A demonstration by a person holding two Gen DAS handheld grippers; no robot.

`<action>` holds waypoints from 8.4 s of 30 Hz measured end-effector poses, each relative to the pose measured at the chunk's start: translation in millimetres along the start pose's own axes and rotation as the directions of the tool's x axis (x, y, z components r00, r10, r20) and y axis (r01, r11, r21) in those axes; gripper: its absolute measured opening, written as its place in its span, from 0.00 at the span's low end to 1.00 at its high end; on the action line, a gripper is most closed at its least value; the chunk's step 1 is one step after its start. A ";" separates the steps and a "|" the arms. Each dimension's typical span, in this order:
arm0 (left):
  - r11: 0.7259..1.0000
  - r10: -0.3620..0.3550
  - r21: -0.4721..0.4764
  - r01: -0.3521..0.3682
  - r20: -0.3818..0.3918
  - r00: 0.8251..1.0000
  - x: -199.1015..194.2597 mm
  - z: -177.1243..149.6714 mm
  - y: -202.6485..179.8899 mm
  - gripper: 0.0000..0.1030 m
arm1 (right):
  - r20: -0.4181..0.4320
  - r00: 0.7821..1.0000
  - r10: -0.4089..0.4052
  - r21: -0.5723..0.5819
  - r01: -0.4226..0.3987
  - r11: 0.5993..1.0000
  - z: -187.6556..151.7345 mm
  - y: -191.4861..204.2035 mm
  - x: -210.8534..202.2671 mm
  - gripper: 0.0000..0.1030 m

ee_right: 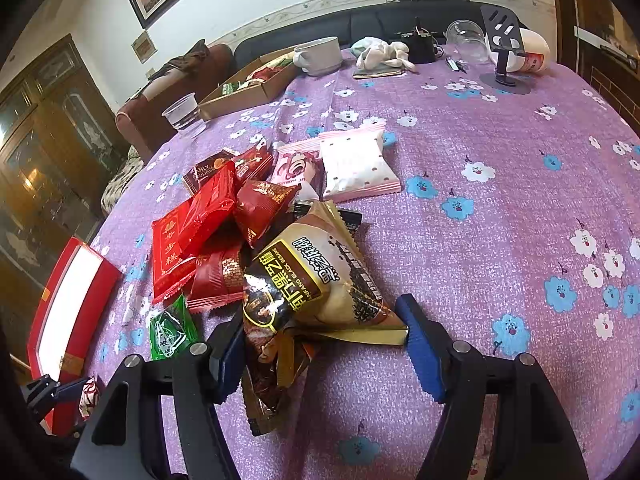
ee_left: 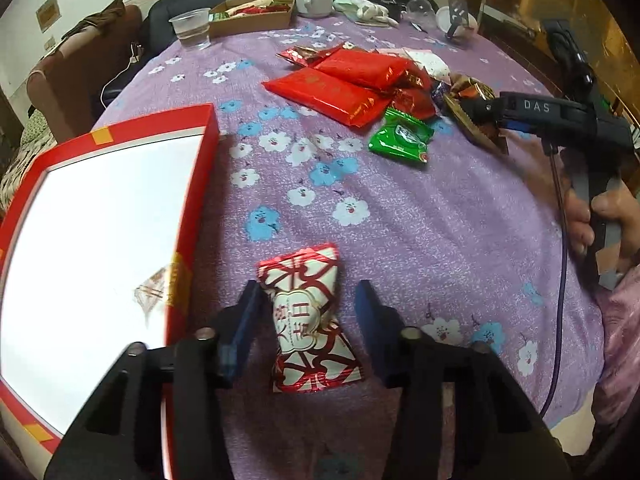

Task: Organize snacks
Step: 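Close left tool on the heart candy while right tool closes on the brown-gold bag, then carry the heart candy with left tool while right tool carries the bag to the box, then open both tools to drop the candy and bag into the white box, then grasp the dark purple packet with right tool while left tool grasps the green packet, then carry the green packet with left tool while right tool carries the purple packet to the box, then open right tool over the box, then open left tool to drop the green packet, then grasp the large red packet with right tool while left tool grasps the red gold-lettered packet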

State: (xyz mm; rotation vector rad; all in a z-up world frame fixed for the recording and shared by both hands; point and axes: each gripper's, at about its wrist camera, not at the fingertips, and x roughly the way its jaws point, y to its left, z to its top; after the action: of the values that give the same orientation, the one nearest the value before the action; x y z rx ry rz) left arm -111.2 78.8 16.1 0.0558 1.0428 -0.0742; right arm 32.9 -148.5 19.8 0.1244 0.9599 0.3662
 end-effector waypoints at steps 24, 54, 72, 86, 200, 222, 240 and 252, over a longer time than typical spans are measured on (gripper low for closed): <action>0.977 -0.083 0.205 0.062 0.095 0.992 -16.7 -19.1 -10.1 0.28 | 0.040 0.979 0.198 0.174 -0.202 0.964 4.5 -30.6 -16.0 0.63; 0.988 -0.153 0.045 0.148 0.415 0.897 -98.5 -12.0 47.7 0.25 | 0.250 0.907 0.338 0.022 -0.354 0.935 -8.5 48.3 -56.0 0.62; 0.972 0.117 -0.232 -0.037 0.339 0.933 -71.6 -47.1 140.7 0.25 | -0.103 0.821 0.562 -0.242 -0.569 0.786 -54.0 267.4 15.7 0.62; 0.958 0.172 -0.277 -0.079 0.331 0.928 -77.4 -53.0 140.5 0.67 | -0.034 0.854 0.519 -0.279 -0.506 0.816 -58.8 255.8 -2.3 0.70; 0.964 0.129 -0.262 -0.051 0.290 0.948 -72.9 -22.3 139.3 0.40 | 0.073 0.935 0.348 -0.384 -0.296 0.875 -2.8 207.8 -21.2 0.23; 0.930 0.204 -0.350 -0.114 0.233 0.951 -63.8 -59.3 187.8 0.58 | -0.077 0.882 0.464 -0.467 -0.443 0.765 -39.2 324.2 3.8 0.33; 0.986 0.069 -0.167 -0.014 0.331 0.941 -76.7 -2.5 117.1 0.70 | -0.064 0.997 -0.051 -0.329 0.027 0.944 69.9 129.5 86.8 0.53; 0.995 -0.097 -0.004 0.104 0.320 0.942 -77.7 41.0 28.8 0.70 | -0.099 0.995 -0.001 -0.222 -0.021 0.975 58.5 109.5 84.0 0.48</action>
State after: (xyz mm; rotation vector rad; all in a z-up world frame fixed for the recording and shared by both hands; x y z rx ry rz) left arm -112.3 106.8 104.2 -0.0284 0.7209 -0.1603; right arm 97.0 -13.0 16.9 -0.0942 1.0093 0.4905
